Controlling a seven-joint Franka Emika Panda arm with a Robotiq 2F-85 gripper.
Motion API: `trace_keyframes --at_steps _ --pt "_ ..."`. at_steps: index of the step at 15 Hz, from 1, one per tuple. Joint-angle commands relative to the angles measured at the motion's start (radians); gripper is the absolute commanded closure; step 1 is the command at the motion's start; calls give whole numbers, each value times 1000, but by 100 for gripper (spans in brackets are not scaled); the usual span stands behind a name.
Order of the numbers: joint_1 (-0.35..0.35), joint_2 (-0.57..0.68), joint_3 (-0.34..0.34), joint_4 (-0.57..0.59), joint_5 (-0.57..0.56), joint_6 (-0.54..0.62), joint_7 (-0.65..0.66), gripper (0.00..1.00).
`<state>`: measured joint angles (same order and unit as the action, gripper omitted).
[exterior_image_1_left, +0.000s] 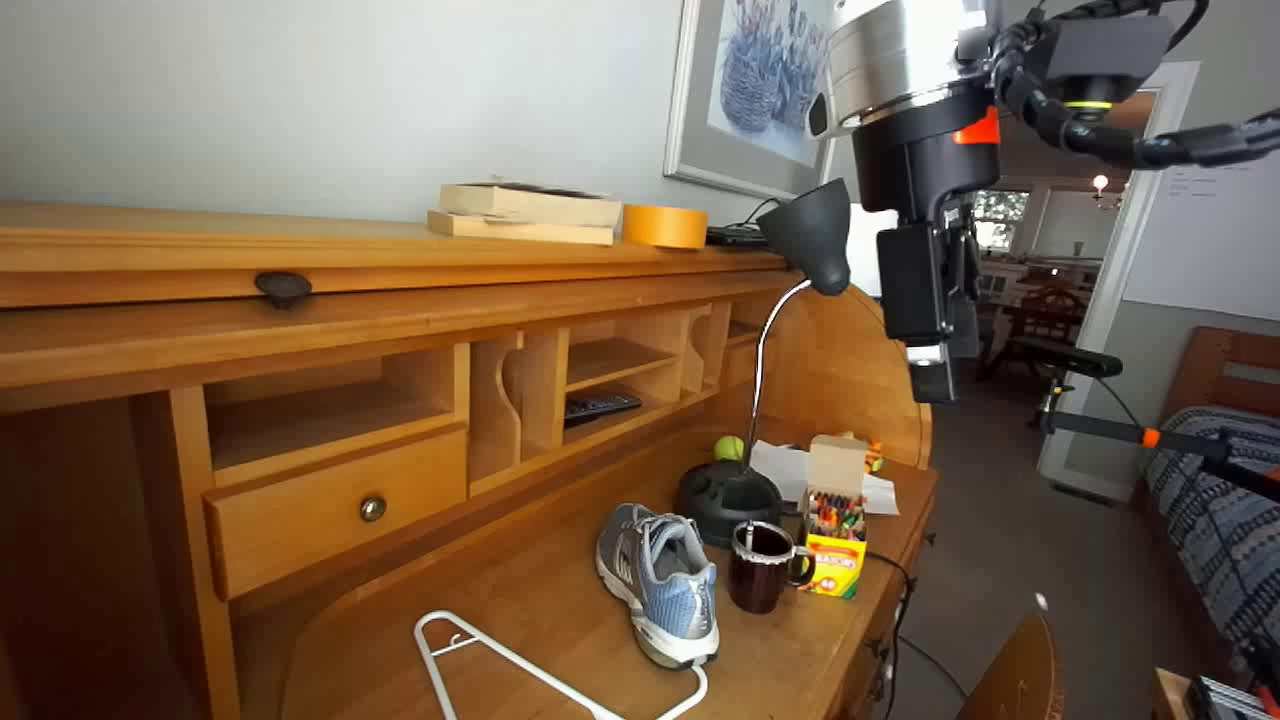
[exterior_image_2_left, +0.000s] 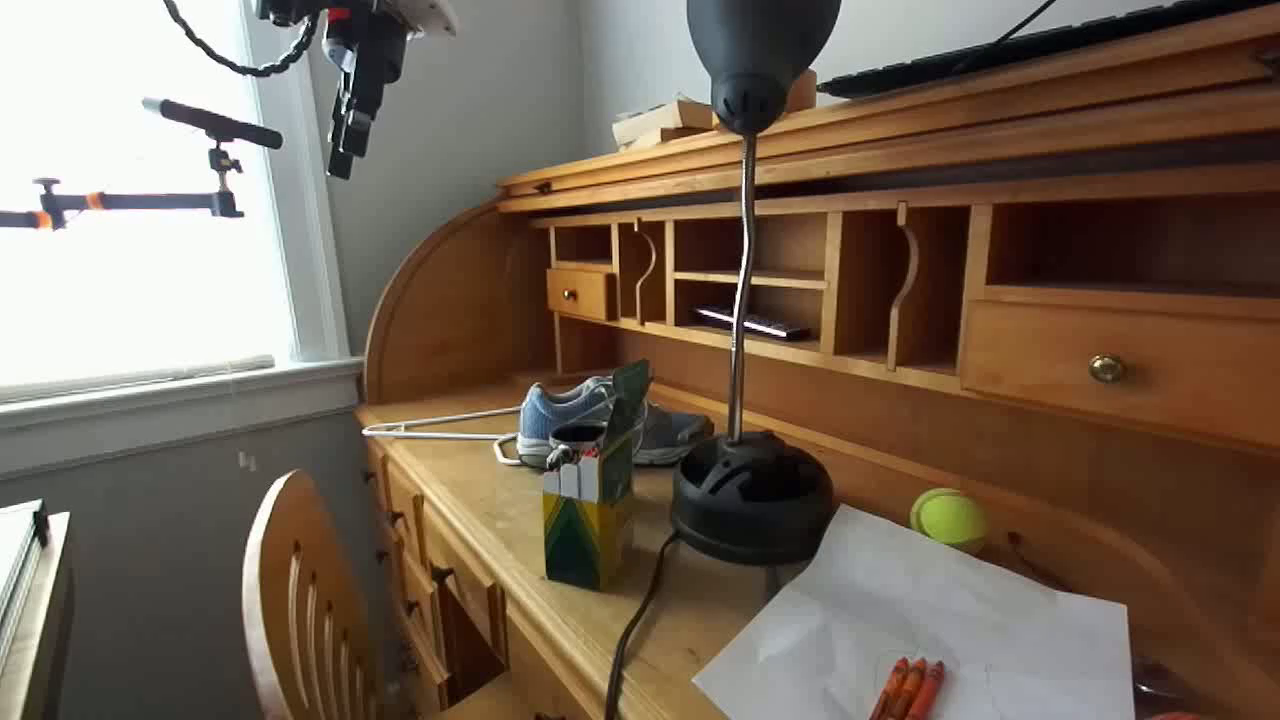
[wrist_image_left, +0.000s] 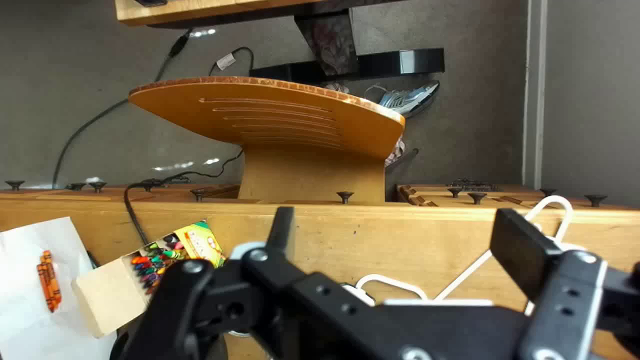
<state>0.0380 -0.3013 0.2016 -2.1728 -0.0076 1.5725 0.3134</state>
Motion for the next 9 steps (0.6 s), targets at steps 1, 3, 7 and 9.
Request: trace_keyframes --at_steps 1,3,7,9 --pt "17 2 -15 2 -4 -2 4 0" --pt "17 2 -15 2 -4 -2 4 0" --pt "17 2 -15 2 -4 -2 4 0" --pt "0 7 -12 -11 -34 8 71 0"
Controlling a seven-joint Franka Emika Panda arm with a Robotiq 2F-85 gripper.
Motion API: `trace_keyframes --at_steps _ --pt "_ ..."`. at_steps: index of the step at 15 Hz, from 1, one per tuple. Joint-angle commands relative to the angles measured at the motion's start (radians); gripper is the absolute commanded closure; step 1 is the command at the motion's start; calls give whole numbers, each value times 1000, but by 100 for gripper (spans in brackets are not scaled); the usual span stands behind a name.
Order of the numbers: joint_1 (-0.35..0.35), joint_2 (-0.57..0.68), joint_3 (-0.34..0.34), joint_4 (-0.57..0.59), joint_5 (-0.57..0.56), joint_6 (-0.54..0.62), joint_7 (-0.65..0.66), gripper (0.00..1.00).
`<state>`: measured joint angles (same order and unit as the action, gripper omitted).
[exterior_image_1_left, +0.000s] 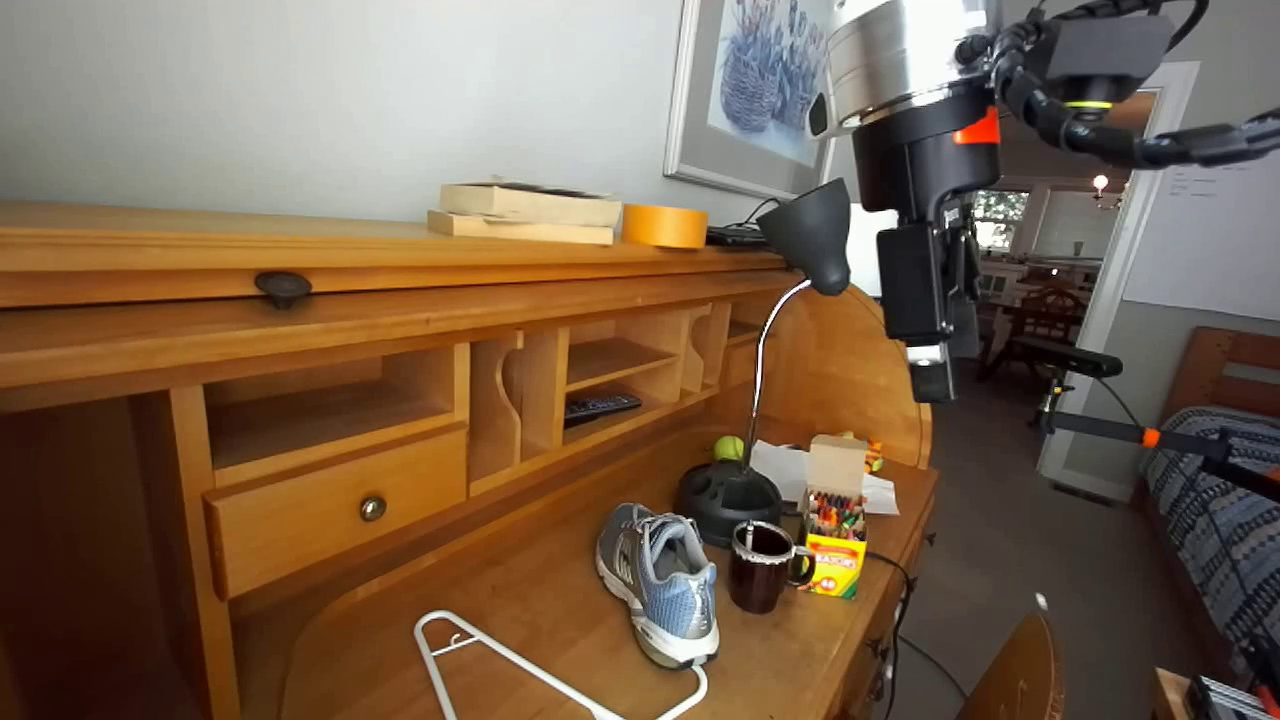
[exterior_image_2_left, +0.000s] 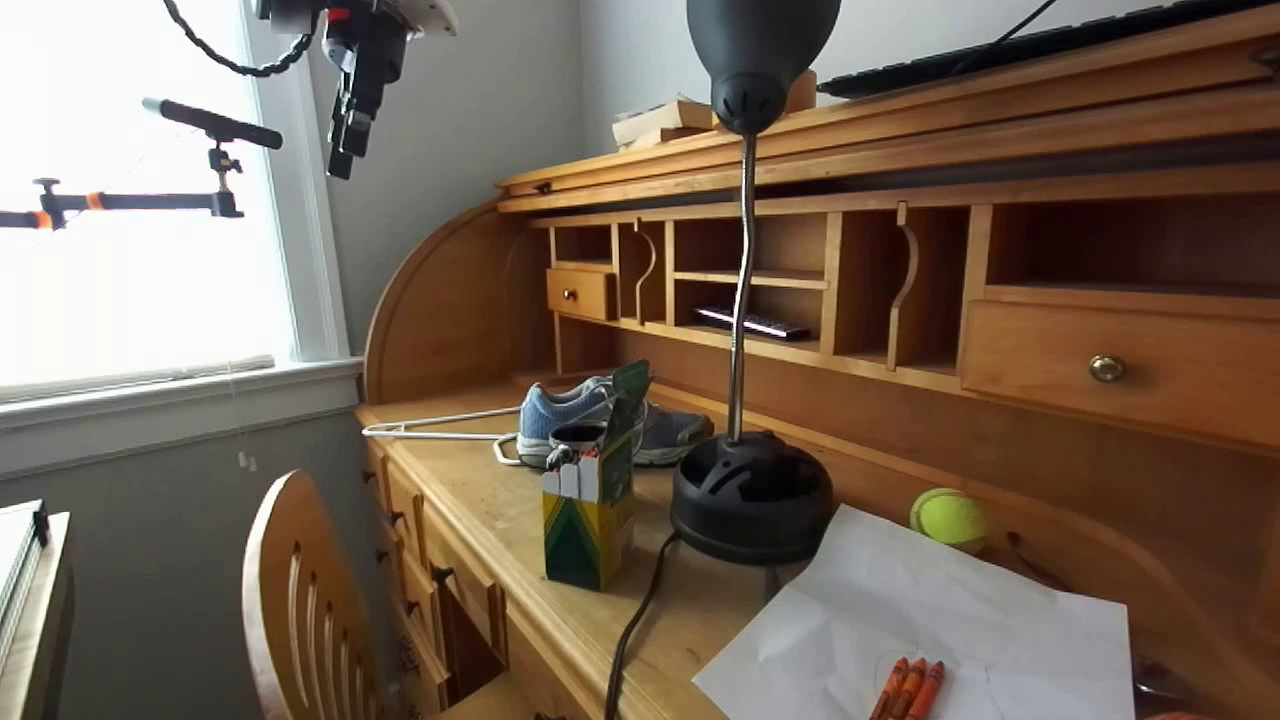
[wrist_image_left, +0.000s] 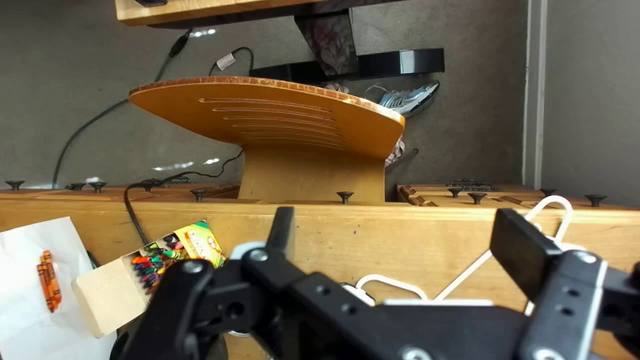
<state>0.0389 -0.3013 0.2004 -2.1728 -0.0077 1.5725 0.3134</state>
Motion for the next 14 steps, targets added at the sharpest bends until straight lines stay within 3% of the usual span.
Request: trace_keyframes --at_steps 1,4,10,14 --pt "-11 2 -15 -33 -56 40 104 0" --pt "-27 -6 -43 -121 -83 174 145 0" --pt "-72 17 -115 -303 -134 517 101 0" --pt "-124 60 -148 -379 -238 663 124 0"
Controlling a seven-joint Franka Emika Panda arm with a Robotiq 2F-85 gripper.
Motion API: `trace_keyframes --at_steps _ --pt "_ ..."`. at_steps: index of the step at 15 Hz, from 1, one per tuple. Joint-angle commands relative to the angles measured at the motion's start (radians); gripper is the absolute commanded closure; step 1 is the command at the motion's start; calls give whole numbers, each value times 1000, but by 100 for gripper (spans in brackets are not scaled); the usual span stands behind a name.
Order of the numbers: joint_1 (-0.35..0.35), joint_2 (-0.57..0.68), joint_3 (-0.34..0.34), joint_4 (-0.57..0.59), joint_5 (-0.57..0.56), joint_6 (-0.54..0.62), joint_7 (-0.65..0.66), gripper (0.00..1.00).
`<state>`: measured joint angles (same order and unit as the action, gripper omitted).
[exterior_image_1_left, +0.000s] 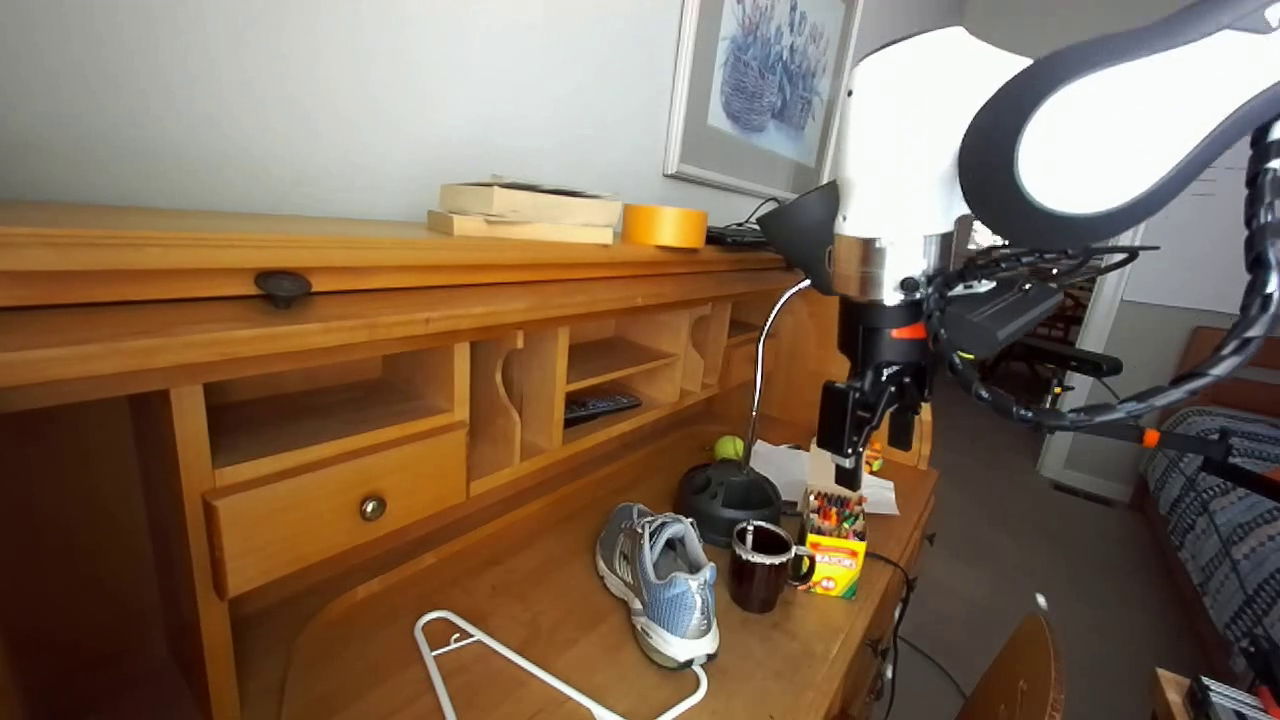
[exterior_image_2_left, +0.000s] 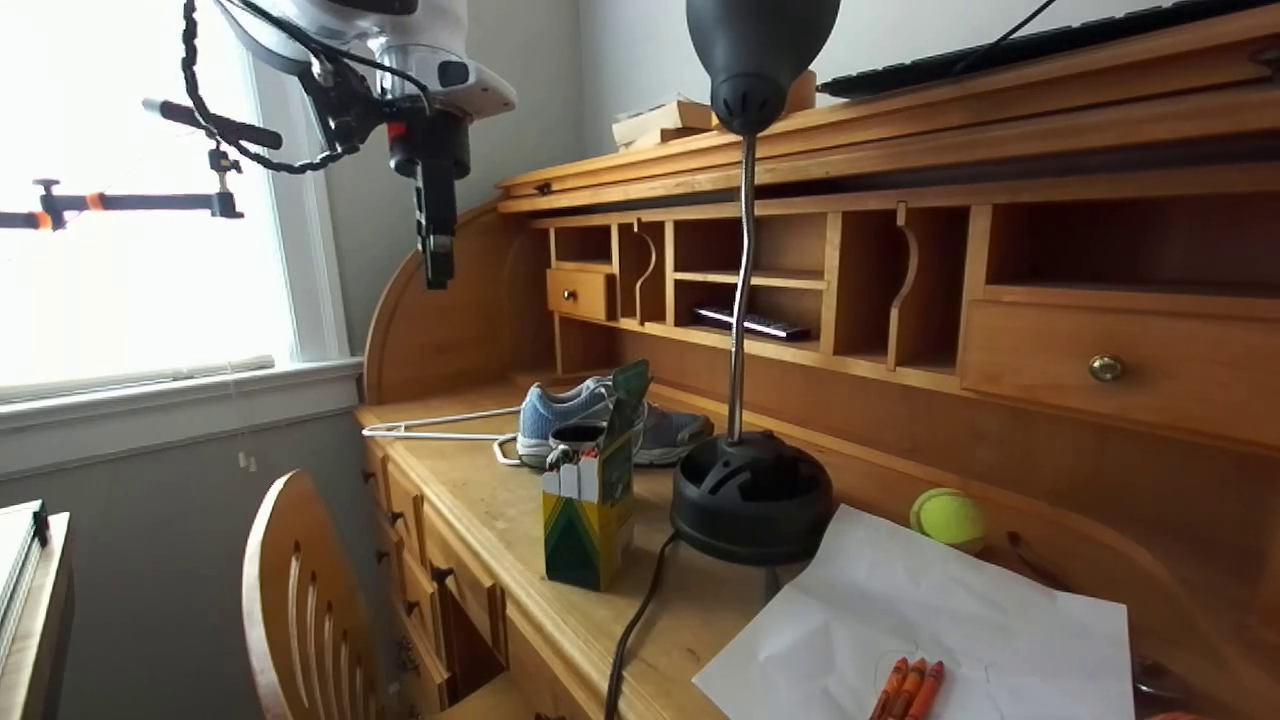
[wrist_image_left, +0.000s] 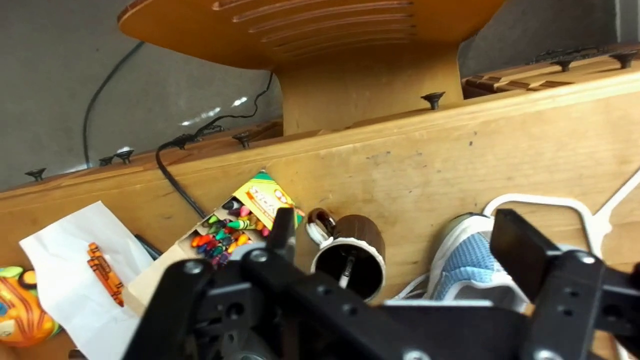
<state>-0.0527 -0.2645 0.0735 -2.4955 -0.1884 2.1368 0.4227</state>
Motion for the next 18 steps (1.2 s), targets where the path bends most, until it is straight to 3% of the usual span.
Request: trace_keyframes --at_steps 1,9,18 --pt "-43 37 -30 -67 -68 126 11 0" --pt "-42 32 -23 -45 -73 94 33 0" --pt "-98 125 -42 -94 -205 456 92 0"
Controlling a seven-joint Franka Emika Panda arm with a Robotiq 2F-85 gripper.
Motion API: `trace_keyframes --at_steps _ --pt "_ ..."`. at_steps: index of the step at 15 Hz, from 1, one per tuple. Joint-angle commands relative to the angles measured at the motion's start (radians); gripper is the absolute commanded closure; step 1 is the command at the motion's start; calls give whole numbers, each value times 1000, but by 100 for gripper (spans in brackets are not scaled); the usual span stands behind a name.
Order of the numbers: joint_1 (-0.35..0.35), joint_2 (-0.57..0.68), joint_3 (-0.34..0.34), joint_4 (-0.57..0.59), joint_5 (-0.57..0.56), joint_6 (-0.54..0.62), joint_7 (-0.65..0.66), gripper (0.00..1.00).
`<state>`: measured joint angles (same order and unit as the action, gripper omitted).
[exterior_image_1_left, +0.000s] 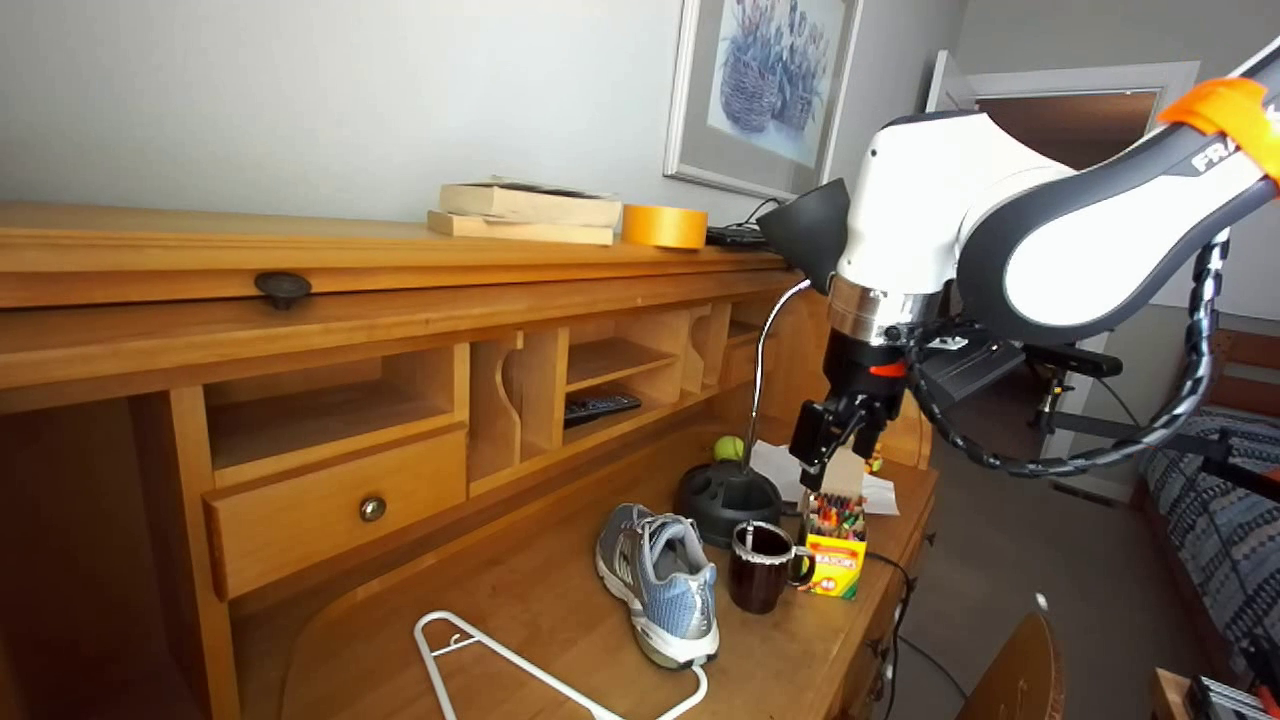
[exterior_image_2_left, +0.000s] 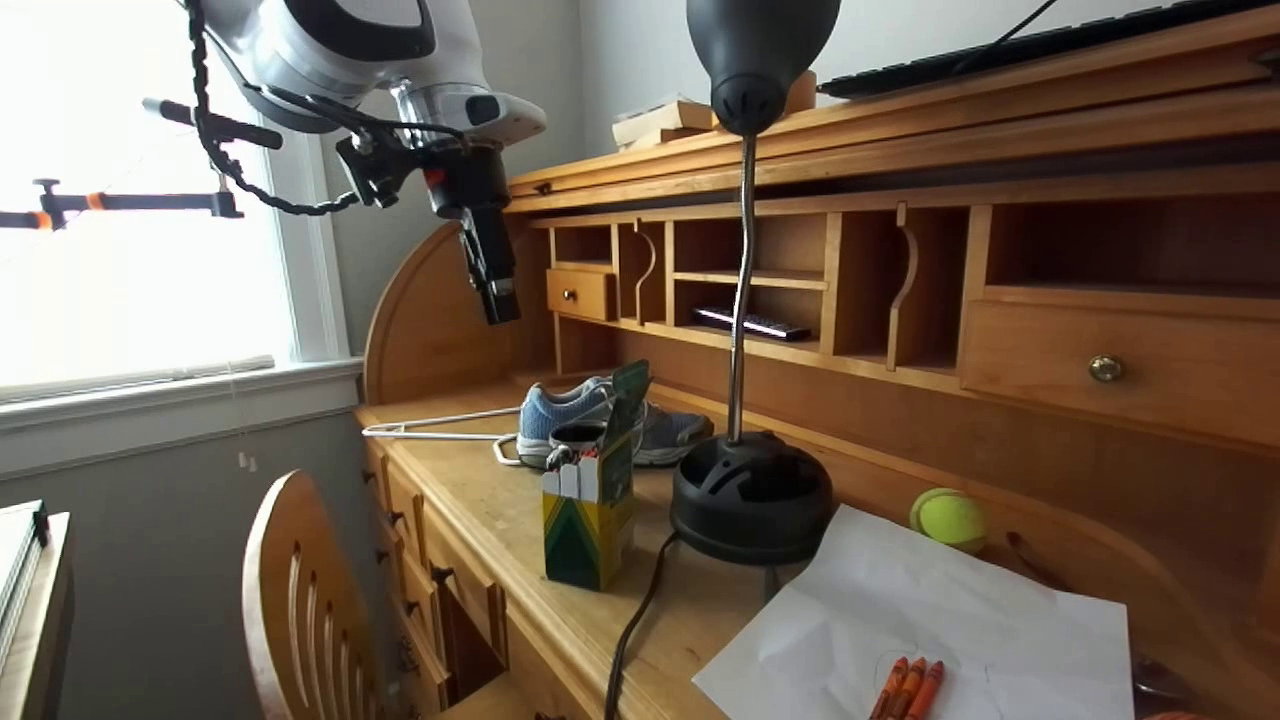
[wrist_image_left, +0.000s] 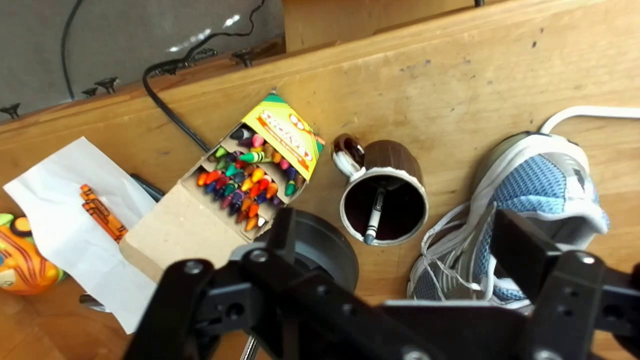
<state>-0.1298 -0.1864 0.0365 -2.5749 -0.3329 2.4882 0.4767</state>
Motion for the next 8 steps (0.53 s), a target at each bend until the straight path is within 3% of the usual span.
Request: trace_keyframes --at_steps 1,8 --pt "-25 65 -11 -14 -68 133 35 0" --pt "-30 239 -77 26 -175 279 59 0"
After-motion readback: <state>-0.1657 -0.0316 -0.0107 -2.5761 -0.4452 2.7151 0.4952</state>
